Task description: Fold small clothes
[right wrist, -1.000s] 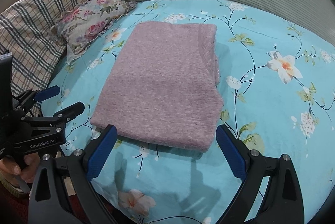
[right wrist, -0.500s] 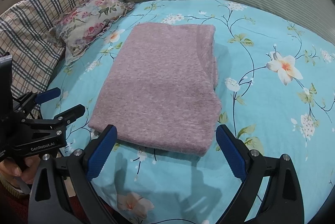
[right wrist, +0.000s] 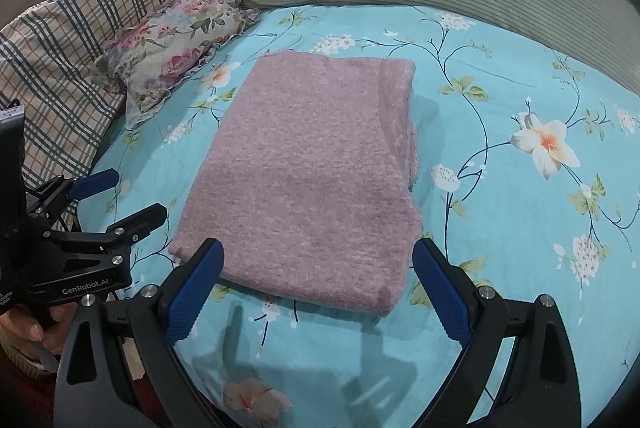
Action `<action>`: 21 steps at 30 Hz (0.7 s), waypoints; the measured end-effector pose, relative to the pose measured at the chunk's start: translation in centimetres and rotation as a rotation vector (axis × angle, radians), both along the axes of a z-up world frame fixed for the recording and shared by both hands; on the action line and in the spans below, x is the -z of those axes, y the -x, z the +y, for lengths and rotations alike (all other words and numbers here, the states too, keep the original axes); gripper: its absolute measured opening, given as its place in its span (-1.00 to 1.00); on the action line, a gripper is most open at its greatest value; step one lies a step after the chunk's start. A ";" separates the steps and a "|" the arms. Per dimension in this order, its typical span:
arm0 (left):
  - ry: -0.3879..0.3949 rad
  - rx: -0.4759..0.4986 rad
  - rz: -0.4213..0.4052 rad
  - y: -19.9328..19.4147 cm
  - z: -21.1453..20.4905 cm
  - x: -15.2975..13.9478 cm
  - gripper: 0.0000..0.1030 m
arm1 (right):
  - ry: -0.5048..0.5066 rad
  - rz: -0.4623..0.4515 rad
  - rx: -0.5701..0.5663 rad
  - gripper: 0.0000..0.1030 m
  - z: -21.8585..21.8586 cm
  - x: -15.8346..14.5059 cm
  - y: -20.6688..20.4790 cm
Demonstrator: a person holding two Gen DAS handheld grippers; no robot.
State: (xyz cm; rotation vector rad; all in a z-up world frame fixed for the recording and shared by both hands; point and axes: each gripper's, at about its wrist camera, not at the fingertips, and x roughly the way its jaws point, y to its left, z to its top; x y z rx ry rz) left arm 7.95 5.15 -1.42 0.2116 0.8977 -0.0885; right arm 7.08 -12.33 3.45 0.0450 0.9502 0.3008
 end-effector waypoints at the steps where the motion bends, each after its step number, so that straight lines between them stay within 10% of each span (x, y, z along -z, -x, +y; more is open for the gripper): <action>1: 0.001 0.000 0.000 0.0 0.0 0.0 0.68 | 0.001 -0.001 -0.001 0.85 0.0 0.0 -0.1; 21: 0.009 0.001 -0.004 -1.0 0.1 0.0 0.68 | 0.009 -0.003 0.001 0.85 -0.5 0.0 -1.9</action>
